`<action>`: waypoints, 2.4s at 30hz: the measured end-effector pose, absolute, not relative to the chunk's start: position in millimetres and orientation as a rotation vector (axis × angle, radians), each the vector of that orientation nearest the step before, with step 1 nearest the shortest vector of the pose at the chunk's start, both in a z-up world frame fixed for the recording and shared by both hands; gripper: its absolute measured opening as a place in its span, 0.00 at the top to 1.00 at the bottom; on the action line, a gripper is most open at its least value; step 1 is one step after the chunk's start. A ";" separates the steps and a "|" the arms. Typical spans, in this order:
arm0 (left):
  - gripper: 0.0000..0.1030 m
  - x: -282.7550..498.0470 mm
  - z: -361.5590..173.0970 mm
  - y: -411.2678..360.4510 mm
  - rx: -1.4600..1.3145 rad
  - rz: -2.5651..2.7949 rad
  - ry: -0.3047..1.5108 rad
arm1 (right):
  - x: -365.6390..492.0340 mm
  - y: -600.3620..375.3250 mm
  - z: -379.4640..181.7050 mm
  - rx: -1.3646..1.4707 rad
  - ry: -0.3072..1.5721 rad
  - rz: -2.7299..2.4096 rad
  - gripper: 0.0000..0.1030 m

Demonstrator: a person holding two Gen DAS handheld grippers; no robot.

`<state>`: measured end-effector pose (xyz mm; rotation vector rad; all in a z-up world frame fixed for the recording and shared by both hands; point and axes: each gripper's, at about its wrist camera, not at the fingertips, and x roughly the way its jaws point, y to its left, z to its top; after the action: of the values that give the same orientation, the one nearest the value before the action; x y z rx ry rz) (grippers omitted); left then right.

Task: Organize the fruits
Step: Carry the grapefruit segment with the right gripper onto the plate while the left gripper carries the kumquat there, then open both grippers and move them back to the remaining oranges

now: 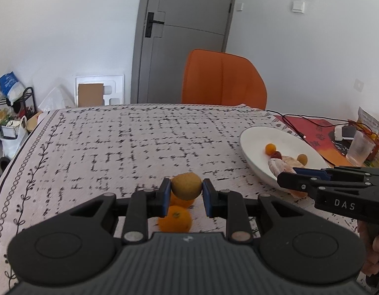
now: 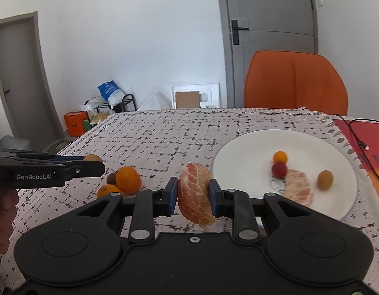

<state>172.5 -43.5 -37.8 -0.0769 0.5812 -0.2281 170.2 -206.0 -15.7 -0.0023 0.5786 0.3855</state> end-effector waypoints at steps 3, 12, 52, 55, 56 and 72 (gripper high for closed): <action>0.75 174.9 -34.1 -52.8 -0.065 -0.243 0.574 | 170.2 -216.0 -13.7 0.008 0.569 0.369 0.76; 0.75 177.9 -22.7 -81.0 -0.019 -0.292 0.552 | 168.6 -250.1 -6.2 0.034 0.541 0.300 0.76; 0.70 221.5 -24.8 -163.7 0.074 -0.442 0.548 | 174.7 -311.5 -24.4 0.106 0.542 0.150 0.47; 0.58 218.2 -24.3 -161.1 0.098 -0.412 0.551 | 173.4 -309.9 -23.9 0.110 0.542 0.156 0.47; 0.55 216.6 -23.9 -159.0 0.098 -0.406 0.550 | 173.0 -309.3 -23.7 0.112 0.543 0.158 0.47; 0.13 187.0 -14.6 -107.2 0.067 -0.267 0.517 | 160.3 -285.6 -13.7 0.109 0.524 0.197 0.05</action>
<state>187.0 -107.2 -14.6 0.0669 0.5167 -0.2668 160.3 -285.6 -13.7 0.1087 0.5235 0.1974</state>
